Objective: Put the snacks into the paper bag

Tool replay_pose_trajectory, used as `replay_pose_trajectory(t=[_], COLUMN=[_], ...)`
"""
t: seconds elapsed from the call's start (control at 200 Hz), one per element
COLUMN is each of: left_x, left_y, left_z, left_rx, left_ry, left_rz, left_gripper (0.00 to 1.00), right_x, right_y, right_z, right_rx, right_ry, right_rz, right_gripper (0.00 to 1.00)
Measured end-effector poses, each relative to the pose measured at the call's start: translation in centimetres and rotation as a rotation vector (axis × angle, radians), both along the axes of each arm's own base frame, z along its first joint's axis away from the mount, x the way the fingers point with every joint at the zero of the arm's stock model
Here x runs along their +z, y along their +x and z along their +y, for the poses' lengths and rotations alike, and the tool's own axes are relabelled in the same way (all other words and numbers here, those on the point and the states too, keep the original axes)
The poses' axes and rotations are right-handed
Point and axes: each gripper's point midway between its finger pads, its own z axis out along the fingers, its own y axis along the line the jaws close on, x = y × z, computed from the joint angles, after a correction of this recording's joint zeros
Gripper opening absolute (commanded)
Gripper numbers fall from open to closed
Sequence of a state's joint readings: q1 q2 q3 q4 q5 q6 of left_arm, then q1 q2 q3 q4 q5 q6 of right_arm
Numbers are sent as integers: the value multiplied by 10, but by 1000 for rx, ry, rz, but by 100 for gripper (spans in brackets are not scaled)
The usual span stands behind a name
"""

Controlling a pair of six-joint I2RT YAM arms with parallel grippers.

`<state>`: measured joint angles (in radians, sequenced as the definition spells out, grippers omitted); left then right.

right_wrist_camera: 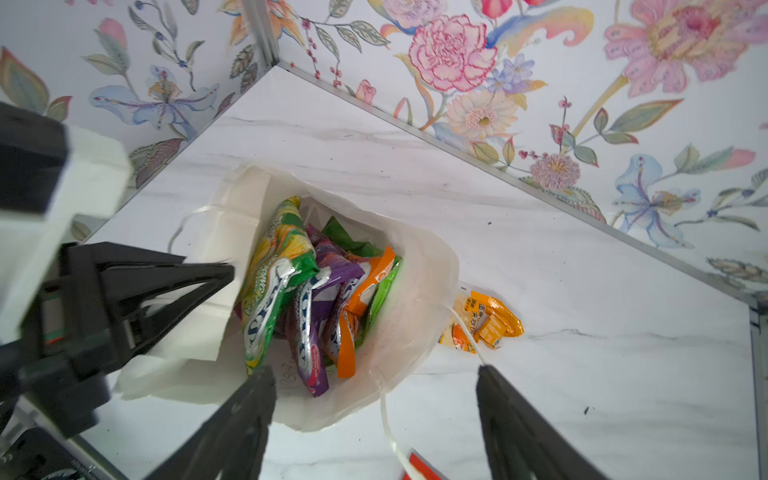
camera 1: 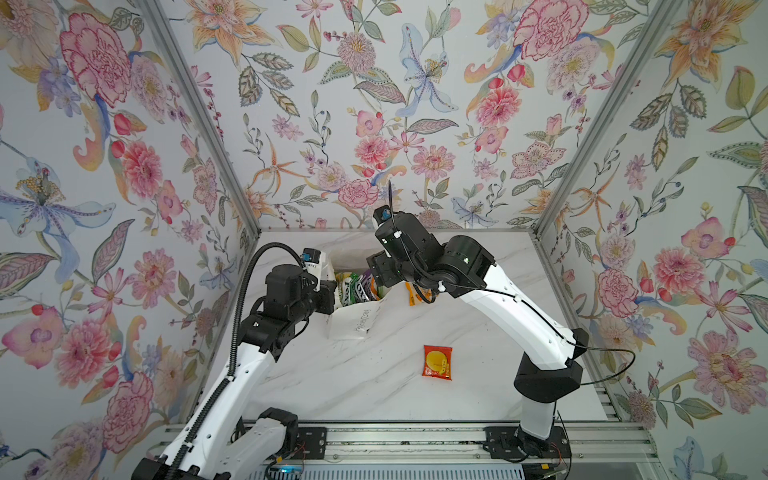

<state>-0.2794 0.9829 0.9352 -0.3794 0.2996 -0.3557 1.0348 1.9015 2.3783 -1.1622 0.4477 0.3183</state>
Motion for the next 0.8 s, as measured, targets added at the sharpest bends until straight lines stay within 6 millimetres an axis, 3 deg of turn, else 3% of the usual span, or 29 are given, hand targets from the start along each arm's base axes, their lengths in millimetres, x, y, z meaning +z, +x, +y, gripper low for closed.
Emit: replay_pose_trajectory(t=[0.195,0.3,0.51,0.686,0.801], left_x=[0,0,0,-1,0], left_y=[0,0,0,0,2], left_z=[0,0,0,-1,-1], left_rx=[0,0,-1,-3,-1], left_ry=[0,0,0,-2,-8], left_rz=[0,0,1,3,6], left_gripper=[0,0,0,0,0], right_x=[-52,-66,-91,-118,-123], right_y=[35,43,42,41,41], right_z=[-41,-50,-34,-20,-15], right_rx=[-194,-233,-207,-175,-160], right_ry=[-61,-61,-43,-39,-4], right_rz=[97,141,232,321,361], right_gripper=[80,80,72,52,36])
